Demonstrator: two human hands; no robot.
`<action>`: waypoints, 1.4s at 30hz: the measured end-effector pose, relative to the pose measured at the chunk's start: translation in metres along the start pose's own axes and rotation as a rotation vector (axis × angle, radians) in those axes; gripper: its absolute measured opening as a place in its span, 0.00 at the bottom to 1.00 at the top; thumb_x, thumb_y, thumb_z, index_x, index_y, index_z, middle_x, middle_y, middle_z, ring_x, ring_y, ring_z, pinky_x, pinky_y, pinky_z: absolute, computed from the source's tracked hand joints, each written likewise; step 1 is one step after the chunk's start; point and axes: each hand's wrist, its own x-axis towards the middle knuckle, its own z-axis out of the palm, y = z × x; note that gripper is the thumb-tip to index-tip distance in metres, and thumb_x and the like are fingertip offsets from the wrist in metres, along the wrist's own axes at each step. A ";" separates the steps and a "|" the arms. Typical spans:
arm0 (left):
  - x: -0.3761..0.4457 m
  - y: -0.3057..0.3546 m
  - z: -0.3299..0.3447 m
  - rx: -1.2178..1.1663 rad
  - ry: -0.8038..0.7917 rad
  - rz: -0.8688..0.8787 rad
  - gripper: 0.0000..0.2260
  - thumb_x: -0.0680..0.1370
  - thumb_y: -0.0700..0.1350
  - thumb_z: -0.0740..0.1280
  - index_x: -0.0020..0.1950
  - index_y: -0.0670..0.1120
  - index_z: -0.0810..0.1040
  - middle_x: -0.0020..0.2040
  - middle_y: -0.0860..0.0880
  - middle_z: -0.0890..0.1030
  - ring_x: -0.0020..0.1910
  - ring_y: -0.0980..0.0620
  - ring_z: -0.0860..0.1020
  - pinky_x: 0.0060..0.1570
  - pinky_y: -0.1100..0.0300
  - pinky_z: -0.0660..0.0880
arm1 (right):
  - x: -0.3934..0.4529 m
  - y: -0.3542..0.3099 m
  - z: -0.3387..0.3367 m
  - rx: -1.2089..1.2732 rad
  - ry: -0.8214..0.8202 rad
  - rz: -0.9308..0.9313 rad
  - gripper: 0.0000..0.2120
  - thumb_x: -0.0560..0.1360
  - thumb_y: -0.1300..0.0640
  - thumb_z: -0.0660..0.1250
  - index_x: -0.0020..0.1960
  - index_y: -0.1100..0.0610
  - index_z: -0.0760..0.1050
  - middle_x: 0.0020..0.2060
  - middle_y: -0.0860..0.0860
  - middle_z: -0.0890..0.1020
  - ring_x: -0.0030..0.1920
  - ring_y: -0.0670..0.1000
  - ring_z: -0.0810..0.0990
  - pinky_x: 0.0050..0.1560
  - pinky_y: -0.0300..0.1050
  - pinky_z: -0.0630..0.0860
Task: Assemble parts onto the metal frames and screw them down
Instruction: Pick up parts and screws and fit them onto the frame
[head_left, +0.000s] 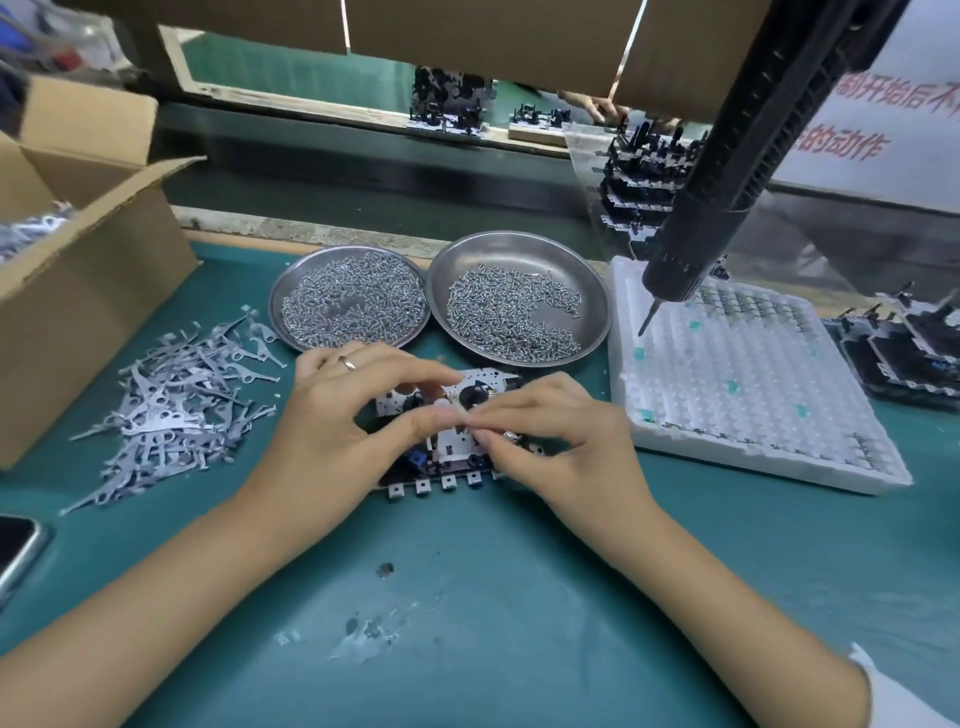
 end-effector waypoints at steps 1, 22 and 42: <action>-0.002 -0.002 -0.002 -0.016 0.011 -0.023 0.07 0.71 0.56 0.69 0.48 0.61 0.78 0.46 0.61 0.80 0.50 0.62 0.76 0.57 0.50 0.64 | -0.001 0.001 0.003 -0.049 -0.003 -0.047 0.06 0.68 0.63 0.74 0.45 0.56 0.85 0.42 0.47 0.85 0.43 0.53 0.76 0.50 0.40 0.72; -0.020 0.005 0.007 0.232 -0.121 0.008 0.13 0.67 0.52 0.64 0.49 0.49 0.78 0.45 0.59 0.78 0.45 0.54 0.77 0.54 0.58 0.61 | -0.006 0.004 0.008 -0.128 -0.105 -0.157 0.08 0.69 0.62 0.73 0.48 0.57 0.84 0.46 0.47 0.84 0.44 0.55 0.76 0.49 0.55 0.74; -0.018 -0.002 0.008 0.123 -0.160 -0.049 0.10 0.67 0.52 0.71 0.46 0.51 0.82 0.41 0.62 0.80 0.48 0.59 0.75 0.60 0.55 0.61 | -0.007 -0.005 -0.004 0.050 0.185 -0.048 0.09 0.72 0.65 0.69 0.50 0.56 0.81 0.42 0.52 0.80 0.45 0.46 0.78 0.49 0.35 0.71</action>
